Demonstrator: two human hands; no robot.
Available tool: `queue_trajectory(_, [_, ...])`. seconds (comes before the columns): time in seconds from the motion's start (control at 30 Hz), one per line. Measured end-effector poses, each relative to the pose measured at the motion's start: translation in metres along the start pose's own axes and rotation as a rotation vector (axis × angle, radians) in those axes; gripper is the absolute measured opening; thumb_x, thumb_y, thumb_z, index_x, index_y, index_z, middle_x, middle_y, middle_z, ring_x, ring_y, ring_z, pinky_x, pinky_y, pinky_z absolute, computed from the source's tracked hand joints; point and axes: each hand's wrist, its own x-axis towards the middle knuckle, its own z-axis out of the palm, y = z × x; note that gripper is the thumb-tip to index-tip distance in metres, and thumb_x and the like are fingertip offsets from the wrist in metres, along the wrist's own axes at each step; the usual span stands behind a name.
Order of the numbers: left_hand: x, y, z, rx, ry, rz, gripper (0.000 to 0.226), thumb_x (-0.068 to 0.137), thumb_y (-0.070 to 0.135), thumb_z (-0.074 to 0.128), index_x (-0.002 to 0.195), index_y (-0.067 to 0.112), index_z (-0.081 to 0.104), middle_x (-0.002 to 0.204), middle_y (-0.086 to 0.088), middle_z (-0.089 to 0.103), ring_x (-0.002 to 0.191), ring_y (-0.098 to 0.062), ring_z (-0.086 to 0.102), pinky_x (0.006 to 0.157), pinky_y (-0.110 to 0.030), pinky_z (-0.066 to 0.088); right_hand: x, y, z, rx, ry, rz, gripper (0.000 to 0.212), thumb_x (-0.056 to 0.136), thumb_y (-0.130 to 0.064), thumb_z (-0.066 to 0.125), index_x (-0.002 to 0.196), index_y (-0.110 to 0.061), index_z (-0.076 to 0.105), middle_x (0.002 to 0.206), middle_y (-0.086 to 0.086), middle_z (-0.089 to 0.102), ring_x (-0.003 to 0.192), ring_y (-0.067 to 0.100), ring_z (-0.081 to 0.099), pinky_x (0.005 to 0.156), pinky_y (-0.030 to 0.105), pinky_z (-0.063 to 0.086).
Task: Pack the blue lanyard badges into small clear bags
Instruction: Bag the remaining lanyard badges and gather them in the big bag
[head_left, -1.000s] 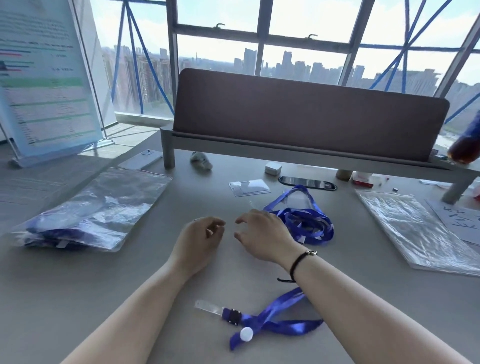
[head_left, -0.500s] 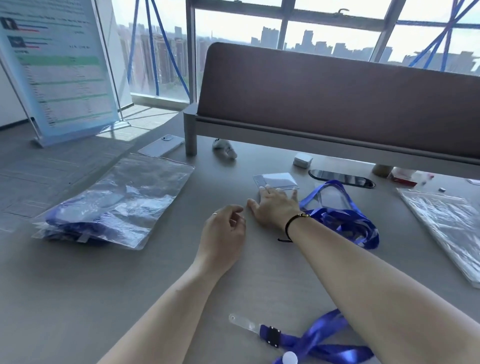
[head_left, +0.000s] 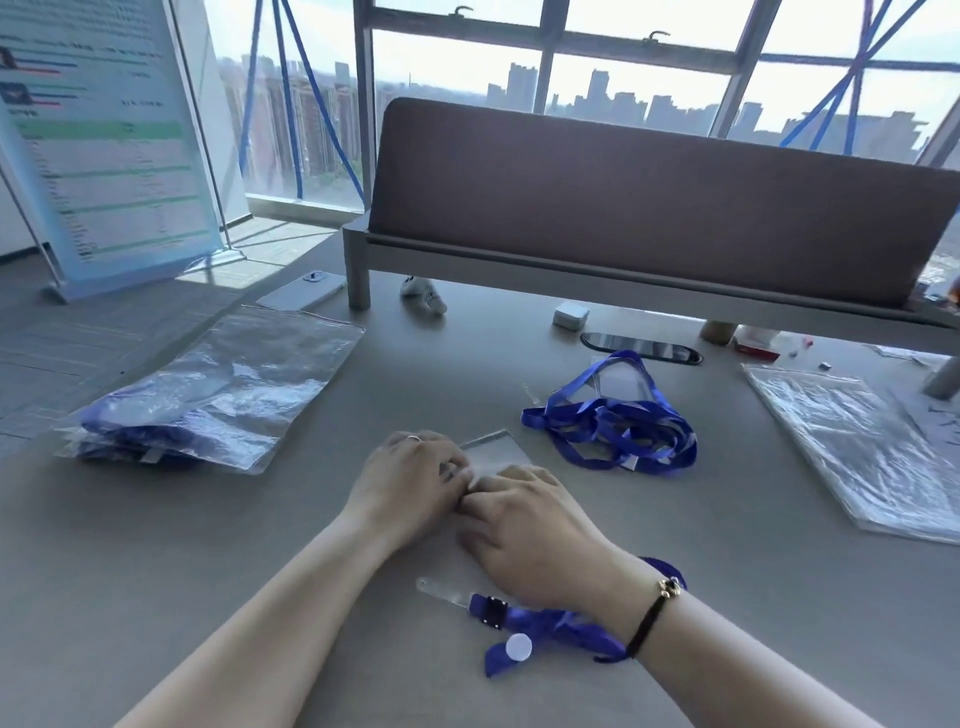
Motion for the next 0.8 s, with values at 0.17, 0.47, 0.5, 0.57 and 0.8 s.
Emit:
queue_trajectory(0.17, [-0.014,0.034,0.009,-0.094,-0.201,0.262,0.017,0.085,0.033,0.068,0.098,0.030,0.078,0.109,0.015,0.074,0.111,-0.001,0.057,0.101,-0.024,0.042,-0.050,0.012,-0.025,0.297,-0.041,0.077,0.028,0.093,-0.027,0.050,0.108,-0.041,0.070,0.105,-0.017,0.069,0.100,0.004,0.058,0.092,0.027,0.045])
queue_trajectory(0.47, [-0.025,0.068,0.016,-0.067,-0.324,0.342,0.010,0.084,0.031,0.072,0.091,0.028,0.078,0.110,0.019,0.067,0.108,0.004,0.054,0.100,-0.017,0.038,-0.125,0.056,-0.037,0.626,0.217,0.440,0.015,0.093,-0.027,0.068,0.093,-0.040,0.074,0.094,-0.028,0.071,0.094,-0.004,0.066,0.087,0.018,0.048])
queue_trajectory(0.5, [-0.024,0.073,0.017,-0.066,-0.326,0.330,0.009,0.084,0.032,0.072,0.090,0.028,0.077,0.109,0.019,0.066,0.105,0.003,0.055,0.100,-0.021,0.041,-0.129,0.061,-0.038,0.617,0.250,0.464,0.014,0.092,-0.028,0.068,0.091,-0.041,0.074,0.093,-0.029,0.071,0.095,-0.002,0.066,0.088,0.022,0.050])
queue_trajectory(0.57, [-0.021,0.087,0.021,-0.101,-0.331,0.306,0.009,0.085,0.033,0.072,0.092,0.030,0.075,0.108,0.017,0.064,0.103,0.001,0.058,0.098,-0.027,0.046,-0.133,0.072,-0.039,0.587,0.299,0.500,0.013,0.091,-0.032,0.069,0.087,-0.044,0.072,0.092,-0.031,0.070,0.098,0.001,0.064,0.088,0.025,0.050])
queue_trajectory(0.8, [0.001,0.166,0.053,-0.122,-0.294,0.374,0.019,0.092,0.025,0.063,0.108,0.028,0.073,0.109,0.011,0.069,0.101,-0.003,0.060,0.089,-0.022,0.046,-0.146,0.116,-0.040,0.486,0.426,0.613,0.005,0.088,-0.035,0.070,0.087,-0.037,0.074,0.082,-0.022,0.072,0.085,-0.009,0.060,0.072,0.014,0.044])
